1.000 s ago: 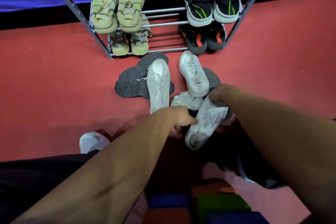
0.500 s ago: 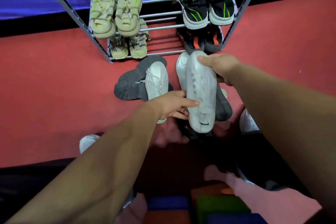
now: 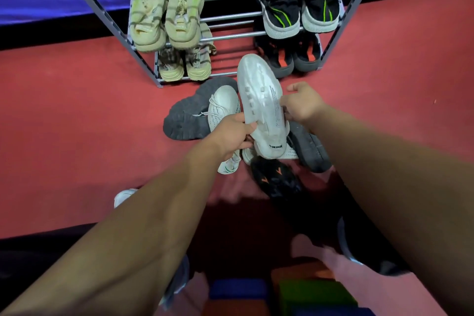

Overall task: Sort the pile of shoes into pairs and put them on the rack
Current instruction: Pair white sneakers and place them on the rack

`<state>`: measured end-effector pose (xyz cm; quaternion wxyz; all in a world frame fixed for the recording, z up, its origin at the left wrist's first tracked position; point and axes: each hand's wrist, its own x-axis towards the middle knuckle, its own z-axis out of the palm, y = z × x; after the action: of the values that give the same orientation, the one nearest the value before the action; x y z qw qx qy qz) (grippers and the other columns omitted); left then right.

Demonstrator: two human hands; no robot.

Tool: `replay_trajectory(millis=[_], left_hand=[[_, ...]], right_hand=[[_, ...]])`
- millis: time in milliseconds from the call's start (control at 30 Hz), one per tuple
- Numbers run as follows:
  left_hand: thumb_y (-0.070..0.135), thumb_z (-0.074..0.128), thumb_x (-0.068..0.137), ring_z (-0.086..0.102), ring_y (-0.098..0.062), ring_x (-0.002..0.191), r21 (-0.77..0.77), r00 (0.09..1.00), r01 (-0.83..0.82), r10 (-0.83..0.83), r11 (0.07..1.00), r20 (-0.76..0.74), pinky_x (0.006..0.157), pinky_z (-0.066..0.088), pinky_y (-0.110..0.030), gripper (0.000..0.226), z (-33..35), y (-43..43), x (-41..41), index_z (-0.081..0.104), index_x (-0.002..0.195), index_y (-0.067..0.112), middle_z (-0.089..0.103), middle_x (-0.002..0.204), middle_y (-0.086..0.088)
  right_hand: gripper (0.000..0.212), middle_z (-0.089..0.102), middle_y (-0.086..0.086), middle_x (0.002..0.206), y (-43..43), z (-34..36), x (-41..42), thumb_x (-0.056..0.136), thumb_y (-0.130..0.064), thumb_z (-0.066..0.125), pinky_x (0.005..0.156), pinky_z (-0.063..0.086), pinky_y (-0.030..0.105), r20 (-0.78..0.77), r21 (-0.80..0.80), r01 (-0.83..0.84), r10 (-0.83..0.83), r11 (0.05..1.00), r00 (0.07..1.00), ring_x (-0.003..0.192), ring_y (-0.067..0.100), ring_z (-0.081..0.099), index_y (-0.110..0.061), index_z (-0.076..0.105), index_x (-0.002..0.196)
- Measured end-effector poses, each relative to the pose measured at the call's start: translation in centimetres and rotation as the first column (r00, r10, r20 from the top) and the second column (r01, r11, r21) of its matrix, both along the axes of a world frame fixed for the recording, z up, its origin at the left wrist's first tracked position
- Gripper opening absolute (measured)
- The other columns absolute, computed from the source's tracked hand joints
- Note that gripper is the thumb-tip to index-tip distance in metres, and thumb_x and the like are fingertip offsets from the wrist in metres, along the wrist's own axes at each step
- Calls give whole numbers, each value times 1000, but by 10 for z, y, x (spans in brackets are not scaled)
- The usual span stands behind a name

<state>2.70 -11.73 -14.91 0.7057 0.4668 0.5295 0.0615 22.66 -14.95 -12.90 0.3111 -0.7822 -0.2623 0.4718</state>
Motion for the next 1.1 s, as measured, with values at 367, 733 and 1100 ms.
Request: replay_trajectory(millis=[367, 733, 1100], left_hand=[[-13, 35, 100, 73, -18, 95, 8, 989, -48, 48, 999, -137, 82, 61, -24, 52, 8, 16, -9, 60, 140, 9, 67, 132, -10], [64, 86, 70, 45, -33, 132, 194, 578, 523, -178, 830, -796, 105, 44, -43, 127, -48, -31, -32, 15, 156, 4, 32, 147, -12], [44, 83, 79, 56, -35, 134, 243, 627, 415, -82, 877, -775, 102, 51, -39, 148, -78, -36, -40, -38, 155, 5, 9, 171, -17]], right_hand=[[97, 50, 9, 148, -6, -20, -36, 77, -57, 70, 101, 53, 44, 215, -259, -269, 327, 928, 920, 130, 32, 56, -14, 33, 155], [113, 43, 20, 153, -8, -23, -58, 83, -82, 54, 113, 37, 48, 547, -427, -360, 554, 830, 628, 139, 39, 40, -2, 27, 159], [140, 34, 16, 160, -10, -39, -65, 76, -81, 68, 117, 32, 47, 563, -453, -340, 560, 824, 608, 145, 37, 32, 0, -2, 165]])
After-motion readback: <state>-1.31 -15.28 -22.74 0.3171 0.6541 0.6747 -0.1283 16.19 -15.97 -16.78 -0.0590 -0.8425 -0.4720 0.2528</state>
